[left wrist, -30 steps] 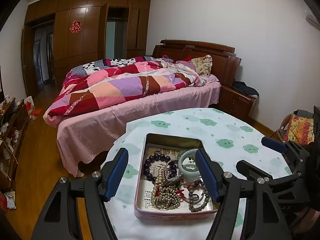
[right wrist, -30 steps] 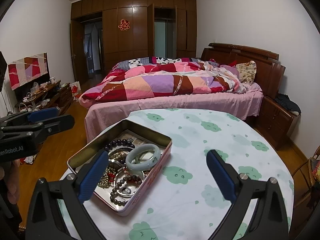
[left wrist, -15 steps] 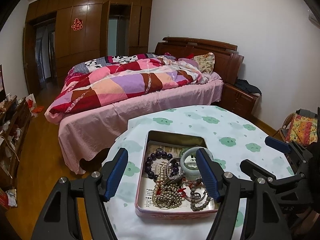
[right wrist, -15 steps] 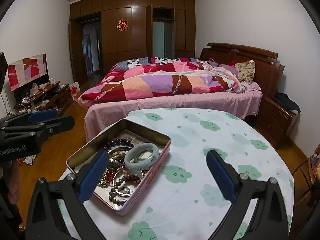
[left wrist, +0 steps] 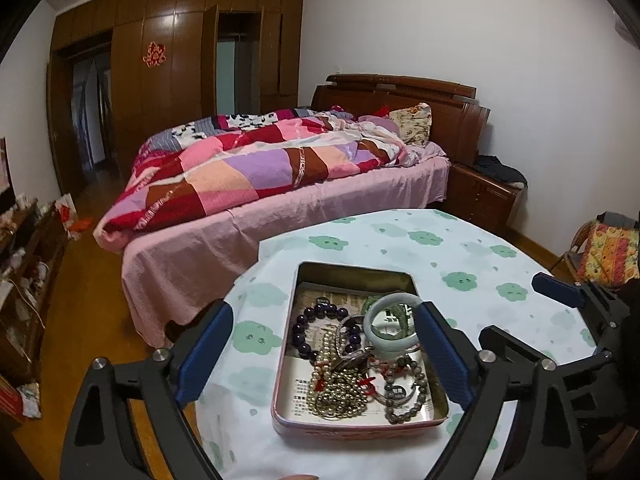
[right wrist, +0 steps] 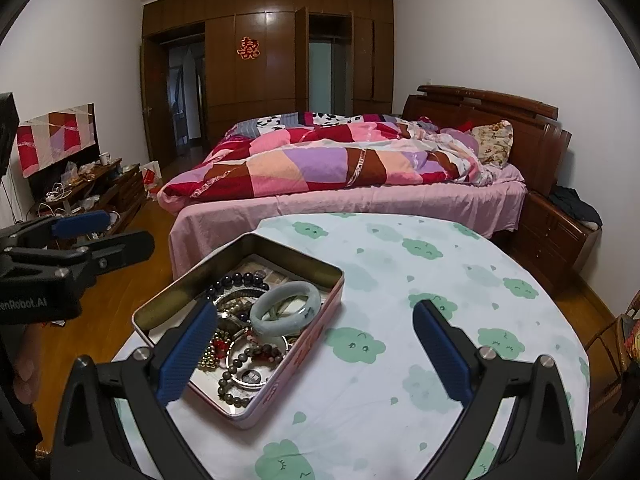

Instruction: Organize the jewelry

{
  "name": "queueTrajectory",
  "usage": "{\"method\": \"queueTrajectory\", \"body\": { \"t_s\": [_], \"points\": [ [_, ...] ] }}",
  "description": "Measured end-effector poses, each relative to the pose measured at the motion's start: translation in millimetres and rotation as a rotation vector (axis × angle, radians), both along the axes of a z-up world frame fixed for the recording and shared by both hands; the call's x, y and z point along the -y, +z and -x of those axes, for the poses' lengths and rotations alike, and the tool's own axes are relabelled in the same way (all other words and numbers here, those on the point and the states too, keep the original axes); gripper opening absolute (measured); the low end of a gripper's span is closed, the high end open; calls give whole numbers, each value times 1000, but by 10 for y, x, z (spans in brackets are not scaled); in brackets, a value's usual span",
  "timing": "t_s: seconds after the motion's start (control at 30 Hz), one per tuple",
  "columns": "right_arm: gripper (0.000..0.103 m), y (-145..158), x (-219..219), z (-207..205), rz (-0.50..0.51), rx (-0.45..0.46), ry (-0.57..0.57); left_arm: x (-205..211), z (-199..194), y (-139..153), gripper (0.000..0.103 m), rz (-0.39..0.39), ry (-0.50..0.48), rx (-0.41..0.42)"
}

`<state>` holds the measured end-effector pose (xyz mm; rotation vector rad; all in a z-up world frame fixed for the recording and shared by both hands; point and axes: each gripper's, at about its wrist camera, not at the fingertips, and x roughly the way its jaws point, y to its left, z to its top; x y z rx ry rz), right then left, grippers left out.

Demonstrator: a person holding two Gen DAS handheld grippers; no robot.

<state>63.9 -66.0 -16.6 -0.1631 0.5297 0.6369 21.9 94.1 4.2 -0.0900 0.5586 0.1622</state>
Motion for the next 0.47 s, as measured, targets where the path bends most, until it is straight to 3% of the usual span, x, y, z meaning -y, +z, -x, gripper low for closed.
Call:
{"method": "queueTrajectory", "body": {
  "t_s": [0.47],
  "points": [
    [100,-38,13,7,1,-7,-7,37,2,-10,95,-31,-10,15]
  ]
}}
